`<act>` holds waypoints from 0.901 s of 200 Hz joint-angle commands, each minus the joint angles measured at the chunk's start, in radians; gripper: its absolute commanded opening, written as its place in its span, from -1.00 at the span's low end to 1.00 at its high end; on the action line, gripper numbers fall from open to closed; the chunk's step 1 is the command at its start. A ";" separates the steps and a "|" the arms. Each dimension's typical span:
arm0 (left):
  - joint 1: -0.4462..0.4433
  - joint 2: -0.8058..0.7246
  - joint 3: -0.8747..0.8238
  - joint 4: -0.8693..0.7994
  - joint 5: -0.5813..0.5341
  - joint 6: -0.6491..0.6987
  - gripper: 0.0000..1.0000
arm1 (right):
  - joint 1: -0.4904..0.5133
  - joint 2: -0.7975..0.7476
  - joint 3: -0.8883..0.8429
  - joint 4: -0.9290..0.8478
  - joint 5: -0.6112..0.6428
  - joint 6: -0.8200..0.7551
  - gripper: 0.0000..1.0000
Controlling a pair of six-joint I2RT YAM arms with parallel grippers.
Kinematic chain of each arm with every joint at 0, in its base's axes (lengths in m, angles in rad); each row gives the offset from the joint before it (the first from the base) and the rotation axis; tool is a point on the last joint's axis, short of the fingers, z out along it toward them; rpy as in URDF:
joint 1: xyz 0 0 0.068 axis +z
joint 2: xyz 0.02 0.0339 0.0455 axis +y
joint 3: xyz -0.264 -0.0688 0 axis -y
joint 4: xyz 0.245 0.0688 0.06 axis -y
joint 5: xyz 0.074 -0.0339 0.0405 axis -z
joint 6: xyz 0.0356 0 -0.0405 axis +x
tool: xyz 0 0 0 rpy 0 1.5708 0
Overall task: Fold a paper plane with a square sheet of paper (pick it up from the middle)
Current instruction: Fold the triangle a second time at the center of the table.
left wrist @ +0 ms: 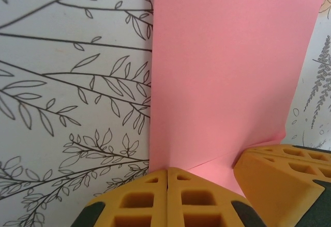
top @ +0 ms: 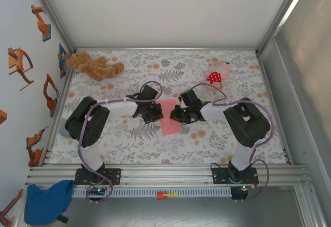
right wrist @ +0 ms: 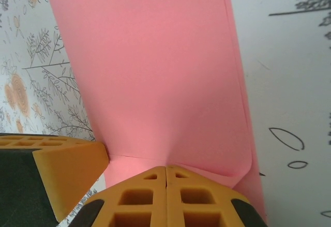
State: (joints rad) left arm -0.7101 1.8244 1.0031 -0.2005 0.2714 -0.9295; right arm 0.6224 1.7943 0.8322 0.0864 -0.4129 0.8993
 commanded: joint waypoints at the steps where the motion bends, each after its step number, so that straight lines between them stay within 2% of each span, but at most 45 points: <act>1: 0.010 0.010 0.019 -0.061 -0.031 0.035 -1.00 | 0.000 0.024 -0.066 -0.068 0.107 0.031 -1.00; 21: 0.010 -0.018 0.031 -0.044 -0.024 0.036 -1.00 | 0.000 0.028 -0.082 -0.065 0.120 0.043 -1.00; 42: 0.001 -0.075 0.020 -0.007 -0.010 0.024 -0.91 | 0.000 0.030 -0.091 -0.065 0.126 0.055 -1.00; 85: -0.049 -0.172 -0.072 0.099 0.032 -0.049 -0.77 | 0.000 0.032 -0.100 -0.078 0.144 0.091 -1.00; 123: -0.098 -0.143 -0.090 0.108 0.091 -0.033 -0.69 | 0.000 0.043 -0.104 -0.089 0.143 0.118 -1.00; 180: -0.103 -0.061 -0.062 0.089 0.155 0.008 -0.68 | 0.000 0.054 -0.102 -0.094 0.137 0.133 -1.00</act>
State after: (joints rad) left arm -0.8112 1.7264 0.9245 -0.0986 0.3756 -0.9504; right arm 0.6243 1.7821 0.7841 0.1627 -0.3969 1.0183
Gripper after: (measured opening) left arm 0.159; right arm 0.049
